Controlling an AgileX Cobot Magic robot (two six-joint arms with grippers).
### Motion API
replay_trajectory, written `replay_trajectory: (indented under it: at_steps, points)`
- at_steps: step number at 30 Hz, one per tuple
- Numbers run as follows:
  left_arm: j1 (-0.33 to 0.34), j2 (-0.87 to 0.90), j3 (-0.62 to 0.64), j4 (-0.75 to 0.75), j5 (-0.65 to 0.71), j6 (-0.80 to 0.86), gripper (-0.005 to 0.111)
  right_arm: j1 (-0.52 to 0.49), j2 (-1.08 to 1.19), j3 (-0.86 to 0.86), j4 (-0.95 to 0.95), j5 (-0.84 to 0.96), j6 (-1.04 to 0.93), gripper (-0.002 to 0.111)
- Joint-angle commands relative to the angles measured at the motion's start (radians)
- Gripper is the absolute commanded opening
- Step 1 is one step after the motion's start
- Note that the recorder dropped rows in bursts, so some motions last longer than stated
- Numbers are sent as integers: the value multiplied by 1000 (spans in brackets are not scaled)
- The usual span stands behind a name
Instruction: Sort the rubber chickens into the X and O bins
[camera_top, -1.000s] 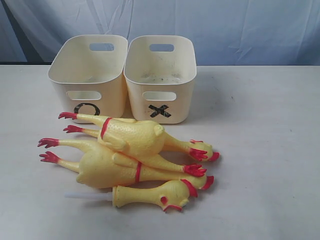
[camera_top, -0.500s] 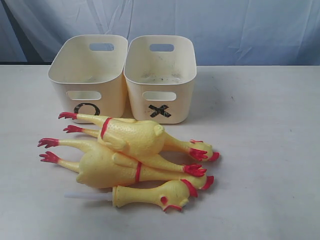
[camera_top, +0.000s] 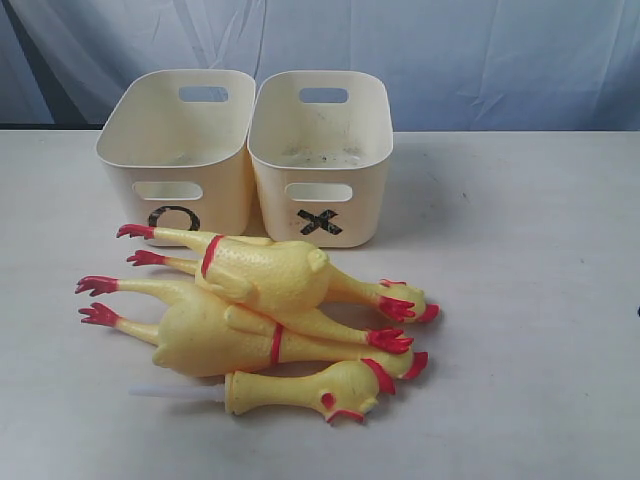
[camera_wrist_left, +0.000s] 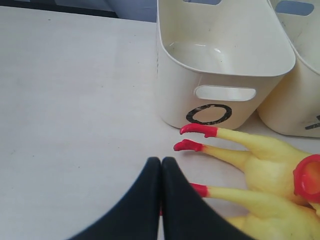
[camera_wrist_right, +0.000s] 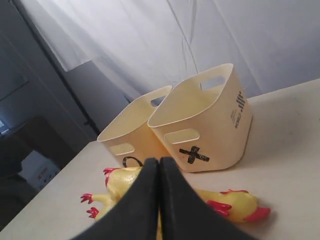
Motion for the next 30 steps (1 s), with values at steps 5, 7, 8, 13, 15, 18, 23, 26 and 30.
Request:
replay_trajectory:
  at_steps: [5, 7, 8, 13, 15, 18, 23, 26, 30]
  points:
    - [-3, 1, -3, -34, 16, 1, 0, -3, 183, -165, -61, 203, -151, -1]
    - [-3, 1, -3, -47, 16, 1, 0, -3, 252, -211, -98, 245, -151, -1]
    - [-3, 1, -3, -54, 18, 1, 0, -3, 280, -228, -115, 258, -151, -1]
    - [-3, 1, -3, -56, 21, 1, 0, -3, 464, -329, -227, 289, -151, -1]
    - [-3, 1, -3, -56, 21, 1, 0, -1, 538, -365, -254, 295, -151, -1]
    - [-3, 1, -3, -56, 21, 1, 0, 4, 639, -403, -250, 290, -151, -1]
    - [-3, 1, -3, -55, 21, 1, 0, 86, 795, -446, -257, 256, -243, -1]
    - [-3, 1, -3, -53, 21, 1, 0, 145, 878, -473, -257, 221, -302, -1]
    - [-3, 1, -3, -49, 27, 1, 0, 216, 992, -521, -257, 158, -351, -1]
